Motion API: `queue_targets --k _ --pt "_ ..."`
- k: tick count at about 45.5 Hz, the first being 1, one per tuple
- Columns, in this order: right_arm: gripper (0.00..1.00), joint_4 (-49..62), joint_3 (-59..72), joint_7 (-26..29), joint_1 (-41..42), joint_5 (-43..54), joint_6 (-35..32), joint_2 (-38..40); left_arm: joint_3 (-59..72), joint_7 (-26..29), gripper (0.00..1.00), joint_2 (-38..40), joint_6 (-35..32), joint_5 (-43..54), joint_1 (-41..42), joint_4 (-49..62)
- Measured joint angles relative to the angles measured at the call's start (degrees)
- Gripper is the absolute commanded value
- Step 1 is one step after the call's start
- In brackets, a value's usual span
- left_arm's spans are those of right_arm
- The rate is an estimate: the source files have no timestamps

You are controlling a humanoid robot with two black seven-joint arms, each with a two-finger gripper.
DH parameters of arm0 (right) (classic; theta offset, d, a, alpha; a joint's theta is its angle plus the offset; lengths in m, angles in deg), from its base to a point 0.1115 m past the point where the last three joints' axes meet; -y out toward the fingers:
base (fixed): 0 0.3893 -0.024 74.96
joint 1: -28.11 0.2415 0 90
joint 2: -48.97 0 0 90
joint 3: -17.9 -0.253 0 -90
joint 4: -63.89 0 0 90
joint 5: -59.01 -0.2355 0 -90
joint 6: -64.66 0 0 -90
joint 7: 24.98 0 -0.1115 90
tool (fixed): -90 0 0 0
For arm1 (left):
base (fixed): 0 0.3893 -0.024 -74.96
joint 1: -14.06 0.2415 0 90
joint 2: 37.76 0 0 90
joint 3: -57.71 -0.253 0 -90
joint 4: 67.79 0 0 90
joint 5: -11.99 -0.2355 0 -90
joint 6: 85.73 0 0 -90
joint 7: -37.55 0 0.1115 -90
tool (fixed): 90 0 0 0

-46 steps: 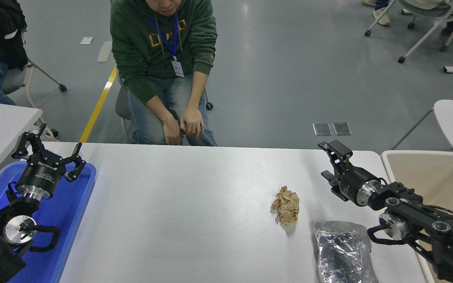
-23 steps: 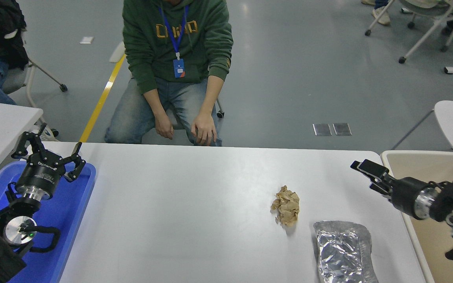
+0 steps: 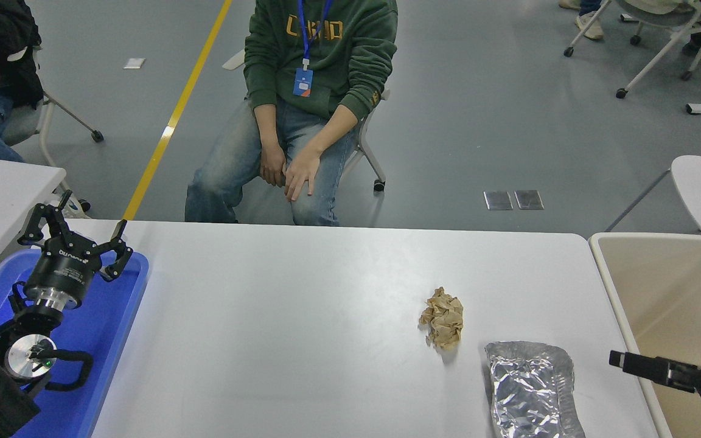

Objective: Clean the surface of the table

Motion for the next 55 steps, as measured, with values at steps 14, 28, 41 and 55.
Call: queue_targets --k 14,28,41,55 --pt "1.00 0.19 1.96 0.31 -1.67 3.81 -0.08 -4.16 0.00 0.00 1.00 0.00 0.00 0.00 0.00 0.00" --pt "1.00 2.88 2.36 1.68 -2.31 4.15 -0.08 -9.24 0.00 0.00 1.00 0.01 0.00 0.00 0.00 0.00" --pt "1.00 7.56 2.30 3.25 -2.92 4.04 -0.08 -14.74 0.00 0.00 1.00 0.03 0.00 0.00 0.00 0.00" --pt "1.00 12.26 1.73 3.89 -3.37 3.58 -0.08 -19.26 0.00 0.00 1.00 0.03 0.00 0.00 0.00 0.00"
